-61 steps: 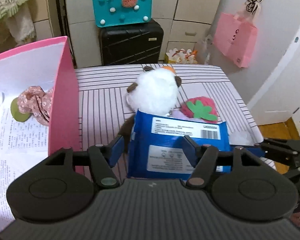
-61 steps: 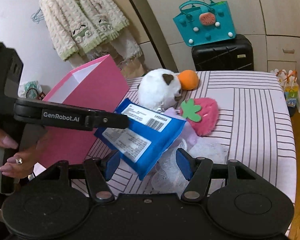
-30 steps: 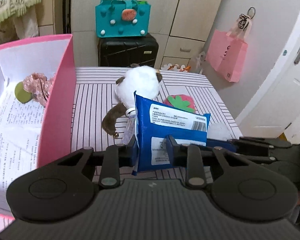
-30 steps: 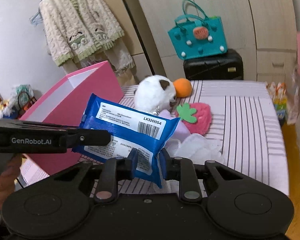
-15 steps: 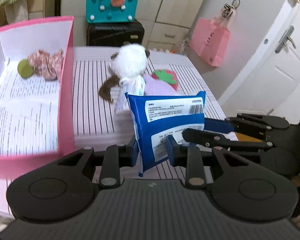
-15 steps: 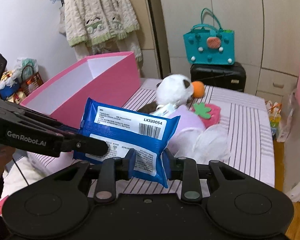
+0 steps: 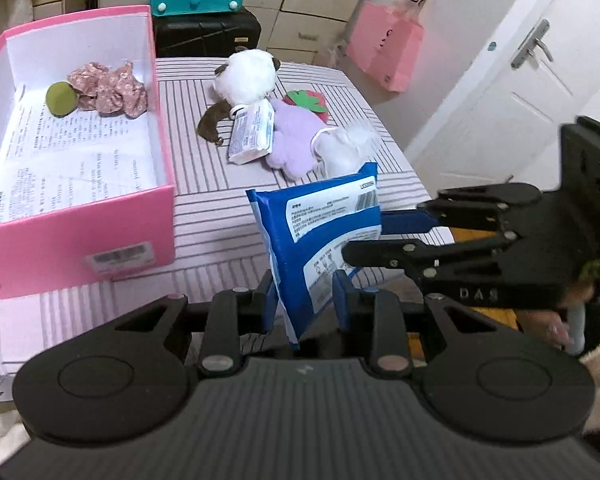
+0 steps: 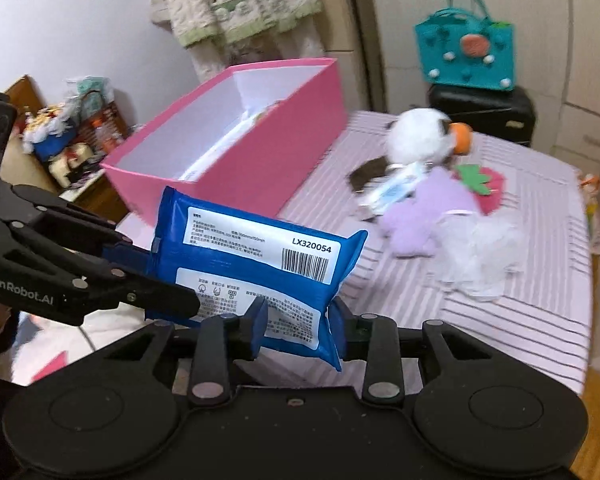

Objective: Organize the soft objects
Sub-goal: 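Carry the held blue packet with both grippers over the pink box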

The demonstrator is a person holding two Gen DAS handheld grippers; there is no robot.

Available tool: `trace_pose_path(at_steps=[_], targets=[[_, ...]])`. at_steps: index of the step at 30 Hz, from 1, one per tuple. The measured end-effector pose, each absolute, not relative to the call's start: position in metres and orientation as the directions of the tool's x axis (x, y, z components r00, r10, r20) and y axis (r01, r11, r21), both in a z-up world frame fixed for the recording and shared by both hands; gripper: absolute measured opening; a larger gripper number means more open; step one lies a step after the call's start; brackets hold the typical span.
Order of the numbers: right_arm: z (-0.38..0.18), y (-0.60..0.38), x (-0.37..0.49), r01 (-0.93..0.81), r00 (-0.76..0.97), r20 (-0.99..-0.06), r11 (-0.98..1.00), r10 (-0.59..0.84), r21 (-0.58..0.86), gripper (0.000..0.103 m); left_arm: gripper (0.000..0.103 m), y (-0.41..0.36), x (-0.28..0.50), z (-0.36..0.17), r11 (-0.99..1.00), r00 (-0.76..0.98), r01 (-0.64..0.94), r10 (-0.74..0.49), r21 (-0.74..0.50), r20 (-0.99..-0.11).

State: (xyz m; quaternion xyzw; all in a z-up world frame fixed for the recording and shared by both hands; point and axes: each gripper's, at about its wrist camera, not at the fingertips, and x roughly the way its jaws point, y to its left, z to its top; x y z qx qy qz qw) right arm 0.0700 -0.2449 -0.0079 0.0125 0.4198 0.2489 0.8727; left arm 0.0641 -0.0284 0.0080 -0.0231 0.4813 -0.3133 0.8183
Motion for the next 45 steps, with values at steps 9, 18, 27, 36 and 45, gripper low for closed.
trace_pose_path(at_steps=[9, 18, 27, 36, 45], targets=[[0.023, -0.212, 0.084, -0.487, 0.456, -0.723, 0.825, 0.519, 0.285, 0.041, 0.028, 0.013, 0.055, 0.041, 0.800, 0.337, 0.503, -0.529, -0.327, -0.779], [0.062, -0.176, 0.119, -0.550, 0.458, -0.669, 0.778, 0.586, 0.304, 0.042, 0.028, 0.055, 0.065, 0.080, 0.822, 0.450, 0.491, -0.522, -0.287, -0.725], [0.054, -0.127, 0.185, -0.549, 0.472, -0.676, 0.789, 0.566, 0.277, 0.042, 0.030, 0.095, 0.131, 0.068, 0.861, 0.508, 0.393, -0.497, -0.324, -0.704], [0.026, -0.094, 0.246, -0.509, 0.451, -0.747, 0.828, 0.489, 0.235, 0.041, 0.030, 0.116, 0.222, 0.027, 0.893, 0.453, 0.241, -0.449, -0.380, -0.770], [0.015, -0.083, 0.272, -0.488, 0.439, -0.818, 0.863, 0.373, 0.131, 0.041, 0.032, 0.110, 0.279, -0.001, 0.903, 0.325, 0.202, -0.428, -0.380, -0.843]])
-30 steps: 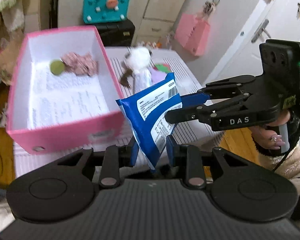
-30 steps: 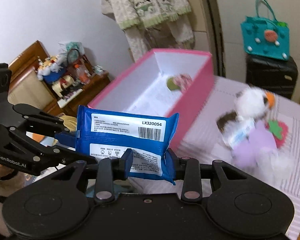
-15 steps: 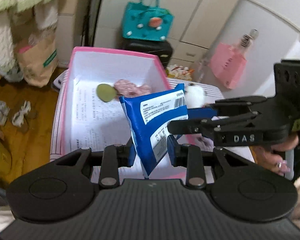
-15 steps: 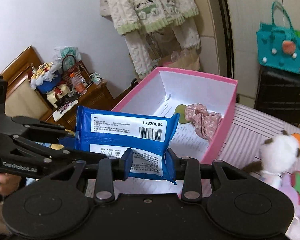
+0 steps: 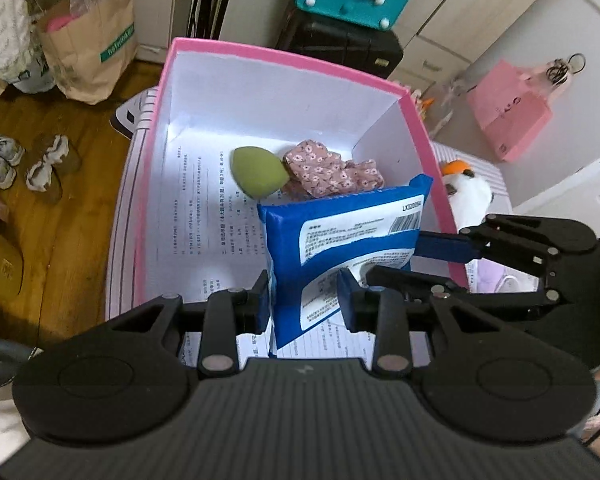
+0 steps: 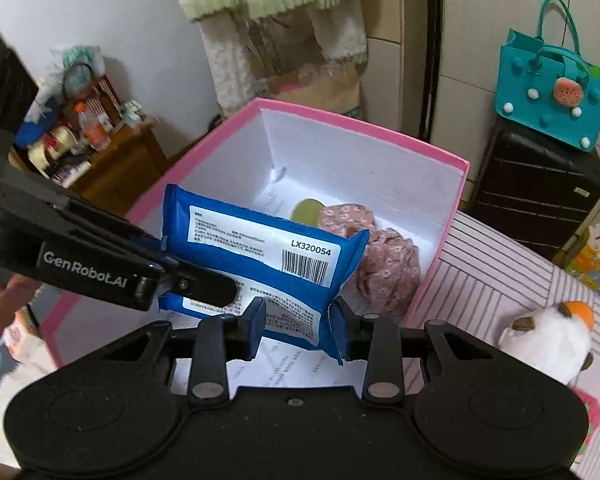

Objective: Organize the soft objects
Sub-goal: 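Carry the held blue packet with both grippers over the pink box, then lower the blue packet into the pink box and open both grippers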

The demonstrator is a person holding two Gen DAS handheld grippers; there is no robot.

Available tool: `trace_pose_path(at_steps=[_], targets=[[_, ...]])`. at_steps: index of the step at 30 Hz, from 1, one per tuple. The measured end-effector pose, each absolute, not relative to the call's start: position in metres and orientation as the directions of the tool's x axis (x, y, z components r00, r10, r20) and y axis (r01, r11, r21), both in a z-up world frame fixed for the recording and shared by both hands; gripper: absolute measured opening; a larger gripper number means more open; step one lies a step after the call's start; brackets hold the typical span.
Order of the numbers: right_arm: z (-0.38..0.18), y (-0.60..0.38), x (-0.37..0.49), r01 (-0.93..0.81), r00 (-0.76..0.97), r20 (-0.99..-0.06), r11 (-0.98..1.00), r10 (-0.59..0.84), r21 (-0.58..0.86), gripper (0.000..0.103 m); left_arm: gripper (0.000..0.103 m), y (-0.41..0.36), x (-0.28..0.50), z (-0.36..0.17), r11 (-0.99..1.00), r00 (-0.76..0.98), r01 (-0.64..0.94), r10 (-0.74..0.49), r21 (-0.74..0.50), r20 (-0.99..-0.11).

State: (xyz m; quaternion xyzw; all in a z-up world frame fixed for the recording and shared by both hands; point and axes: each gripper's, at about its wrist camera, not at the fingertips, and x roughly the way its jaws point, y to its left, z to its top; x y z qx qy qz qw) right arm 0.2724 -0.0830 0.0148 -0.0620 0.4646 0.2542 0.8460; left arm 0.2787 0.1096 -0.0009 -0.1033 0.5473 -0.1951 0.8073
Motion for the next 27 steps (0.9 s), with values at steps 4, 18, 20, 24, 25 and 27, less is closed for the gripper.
trace_pose_path(at_steps=[4, 18, 20, 24, 25, 27], targets=[[0.012, -0.076, 0.274, -0.506, 0.422, -0.851, 0.860, 0.313, 0.066, 0.041, 0.035, 0.101, 0.285, -0.002, 0.912, 0.301, 0.225, -0.401, -0.344, -0.865], [0.008, -0.063, 0.275, -0.522, 0.490, -0.842, 0.849, 0.224, -0.077, 0.040, 0.037, 0.083, 0.299, -0.026, 0.945, 0.356, 0.276, -0.270, -0.175, -0.895], [0.012, -0.063, 0.271, -0.510, 0.535, -0.823, 0.850, 0.192, -0.133, 0.040, 0.037, 0.082, 0.297, -0.024, 0.953, 0.389, 0.267, -0.244, -0.145, -0.888], [0.021, -0.076, 0.267, -0.501, 0.532, -0.815, 0.862, 0.232, -0.081, 0.040, 0.041, 0.084, 0.289, -0.013, 0.952, 0.424, 0.277, -0.243, -0.131, -0.873], [0.023, -0.080, 0.266, -0.497, 0.539, -0.807, 0.865, 0.242, -0.073, 0.040, 0.041, 0.084, 0.287, -0.009, 0.953, 0.437, 0.278, -0.241, -0.124, -0.866], [0.027, -0.084, 0.263, -0.492, 0.549, -0.795, 0.869, 0.258, -0.058, 0.040, 0.041, 0.085, 0.282, -0.002, 0.955, 0.474, 0.279, -0.227, -0.099, -0.851]])
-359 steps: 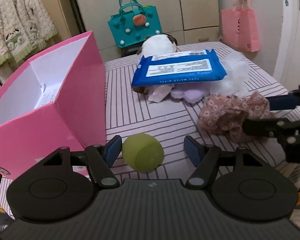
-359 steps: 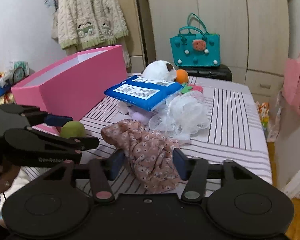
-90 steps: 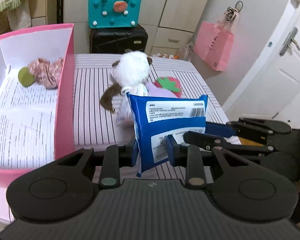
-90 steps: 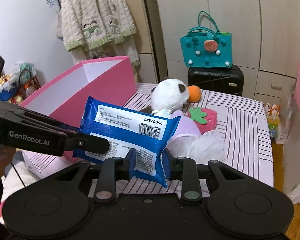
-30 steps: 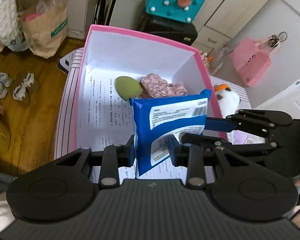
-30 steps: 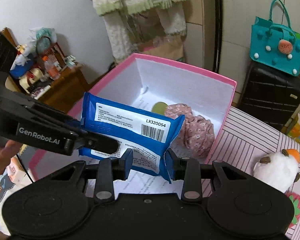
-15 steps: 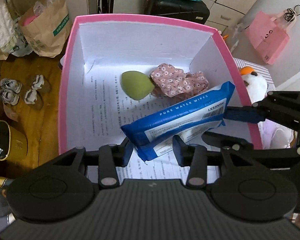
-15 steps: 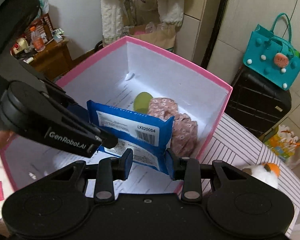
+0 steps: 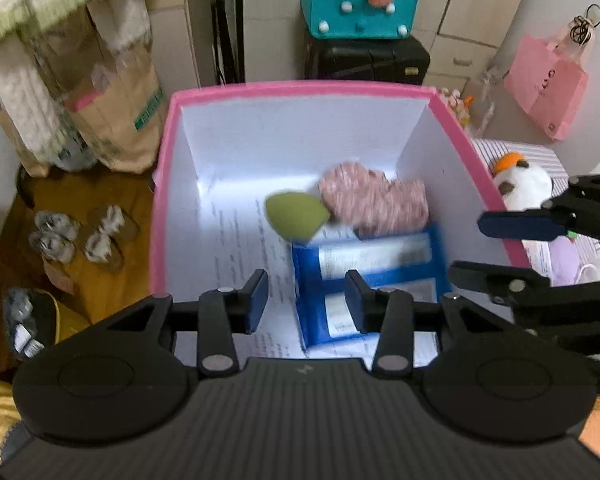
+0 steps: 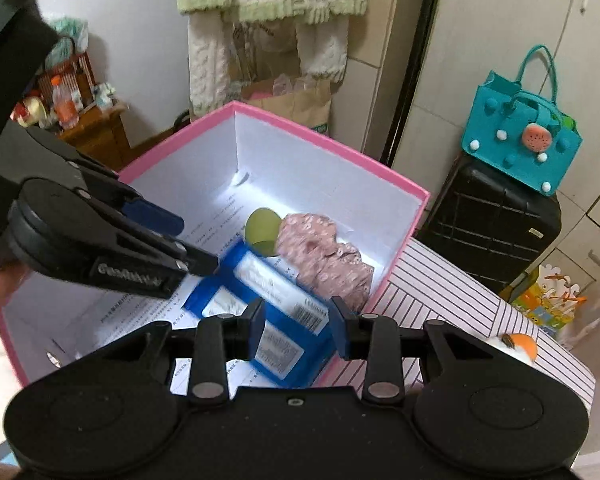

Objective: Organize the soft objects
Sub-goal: 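Lower the blue packet into the pink box and open both grippers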

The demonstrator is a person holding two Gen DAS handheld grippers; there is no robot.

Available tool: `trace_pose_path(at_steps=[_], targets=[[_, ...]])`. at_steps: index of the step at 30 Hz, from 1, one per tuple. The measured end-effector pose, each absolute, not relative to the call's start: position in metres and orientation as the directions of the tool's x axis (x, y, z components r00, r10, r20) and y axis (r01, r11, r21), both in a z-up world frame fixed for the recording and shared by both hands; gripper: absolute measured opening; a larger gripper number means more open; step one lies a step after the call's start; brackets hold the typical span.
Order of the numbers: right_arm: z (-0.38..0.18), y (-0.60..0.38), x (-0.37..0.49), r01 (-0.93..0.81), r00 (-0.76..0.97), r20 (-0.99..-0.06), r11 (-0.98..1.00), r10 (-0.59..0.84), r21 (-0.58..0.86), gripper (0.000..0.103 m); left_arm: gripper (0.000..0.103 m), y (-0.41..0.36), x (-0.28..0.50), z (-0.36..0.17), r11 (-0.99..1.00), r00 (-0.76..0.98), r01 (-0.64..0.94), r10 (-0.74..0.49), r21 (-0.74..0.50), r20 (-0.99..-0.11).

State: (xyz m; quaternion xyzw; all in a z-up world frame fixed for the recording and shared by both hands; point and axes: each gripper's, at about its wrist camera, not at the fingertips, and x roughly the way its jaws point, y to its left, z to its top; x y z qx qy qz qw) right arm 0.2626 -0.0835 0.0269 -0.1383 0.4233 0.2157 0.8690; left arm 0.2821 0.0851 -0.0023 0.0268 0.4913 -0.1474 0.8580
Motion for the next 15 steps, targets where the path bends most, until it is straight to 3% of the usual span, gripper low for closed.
trace_pose_path(at_steps=[15], targets=[[0.067, -0.103, 0.206, -0.564, 0.519, -0.740, 0.822, 0.427, 0.078, 0.040, 0.053, 0.097, 0.217, 0.046, 0.950, 0.550, 0.312, -0.186, -0.007, -0.814]])
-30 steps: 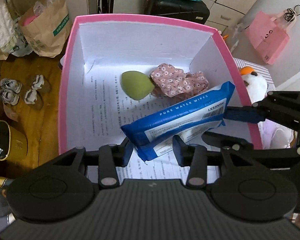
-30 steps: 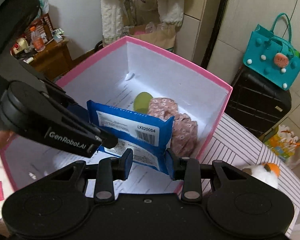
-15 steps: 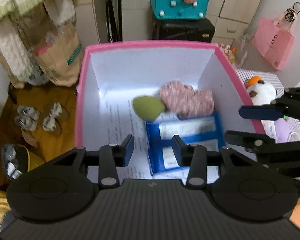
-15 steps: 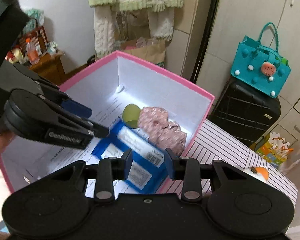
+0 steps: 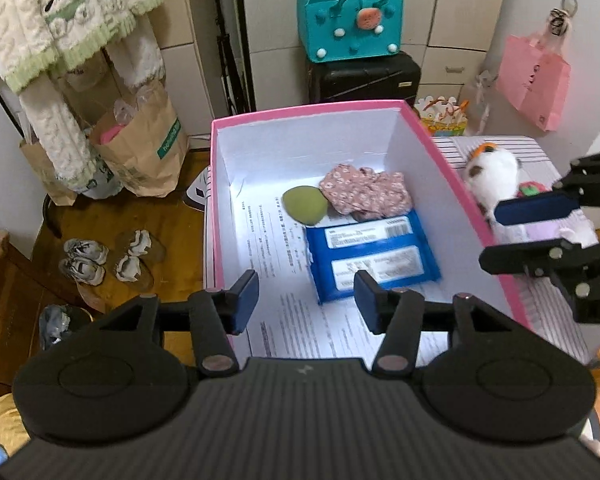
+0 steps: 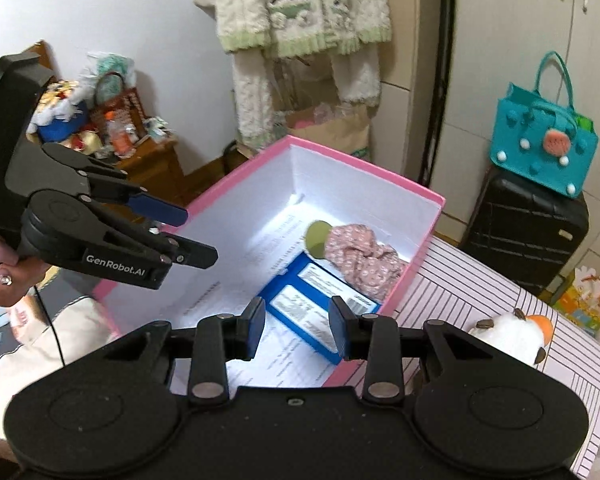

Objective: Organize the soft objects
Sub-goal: 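Lower the blue packet into the pink box and open both grippers, then withdraw both grippers from the box toward the plush toys on the table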

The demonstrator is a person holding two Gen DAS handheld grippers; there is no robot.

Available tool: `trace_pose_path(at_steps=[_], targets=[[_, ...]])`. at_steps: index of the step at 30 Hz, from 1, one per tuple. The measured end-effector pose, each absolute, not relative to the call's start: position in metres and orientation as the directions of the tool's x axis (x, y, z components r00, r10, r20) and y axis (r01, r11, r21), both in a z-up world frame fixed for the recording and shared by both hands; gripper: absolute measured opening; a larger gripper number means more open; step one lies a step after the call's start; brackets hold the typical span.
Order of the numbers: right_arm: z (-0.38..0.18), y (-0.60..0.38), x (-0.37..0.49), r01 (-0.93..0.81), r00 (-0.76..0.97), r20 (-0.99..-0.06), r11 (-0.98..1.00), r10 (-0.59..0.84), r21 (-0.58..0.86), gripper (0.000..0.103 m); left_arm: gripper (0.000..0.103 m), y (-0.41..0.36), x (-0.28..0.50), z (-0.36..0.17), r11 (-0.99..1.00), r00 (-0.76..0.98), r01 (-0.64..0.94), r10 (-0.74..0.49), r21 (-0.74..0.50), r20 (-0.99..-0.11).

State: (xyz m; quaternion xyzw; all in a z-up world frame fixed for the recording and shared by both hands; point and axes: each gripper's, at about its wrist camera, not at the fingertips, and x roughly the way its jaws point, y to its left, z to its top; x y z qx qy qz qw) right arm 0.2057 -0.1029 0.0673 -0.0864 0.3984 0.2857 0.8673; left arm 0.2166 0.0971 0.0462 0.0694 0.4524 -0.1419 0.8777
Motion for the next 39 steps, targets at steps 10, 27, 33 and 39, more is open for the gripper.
trace_pose_path(at_steps=[10, 27, 33, 39], targets=[[0.106, -0.124, 0.152, -0.631, 0.509, -0.709, 0.772, 0.489, 0.080, 0.041, 0.058, 0.087, 0.154, 0.089, 0.924, 0.533, 0.381, -0.237, -0.020, -0.813], [0.115, -0.200, 0.074, -0.636, 0.540, -0.680, 0.769, 0.495, 0.055, 0.046, 0.062, 0.025, 0.069, 0.107, 0.854, 0.536, 0.520, -0.296, 0.032, -0.791], [0.093, -0.228, 0.063, -0.614, 0.537, -0.685, 0.785, 0.493, 0.084, 0.048, 0.062, -0.003, 0.056, 0.097, 0.815, 0.514, 0.578, -0.323, 0.043, -0.795], [0.061, -0.254, 0.057, -0.581, 0.521, -0.703, 0.804, 0.484, 0.123, 0.048, 0.062, -0.030, 0.043, 0.084, 0.791, 0.576, 0.601, -0.328, 0.115, -0.748]])
